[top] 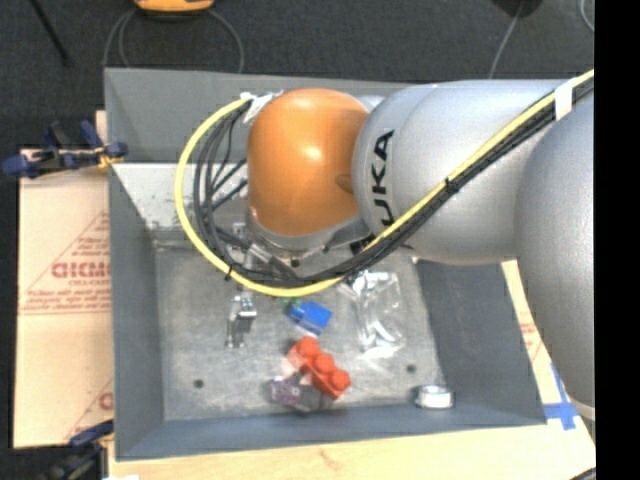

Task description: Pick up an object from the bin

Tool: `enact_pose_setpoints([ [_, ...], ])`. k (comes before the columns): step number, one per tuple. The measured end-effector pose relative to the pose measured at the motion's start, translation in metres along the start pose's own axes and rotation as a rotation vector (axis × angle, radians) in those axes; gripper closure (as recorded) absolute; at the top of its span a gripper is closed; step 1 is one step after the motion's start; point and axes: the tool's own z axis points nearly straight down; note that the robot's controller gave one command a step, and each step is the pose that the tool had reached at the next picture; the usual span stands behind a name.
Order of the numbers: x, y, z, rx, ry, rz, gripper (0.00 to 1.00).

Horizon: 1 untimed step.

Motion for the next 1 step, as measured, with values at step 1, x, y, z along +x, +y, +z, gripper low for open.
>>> enact_pose_setpoints([
  [1, -0.0509, -0.0779, 0.0754, 0.005, -0.004, -0.331, 0.00],
])
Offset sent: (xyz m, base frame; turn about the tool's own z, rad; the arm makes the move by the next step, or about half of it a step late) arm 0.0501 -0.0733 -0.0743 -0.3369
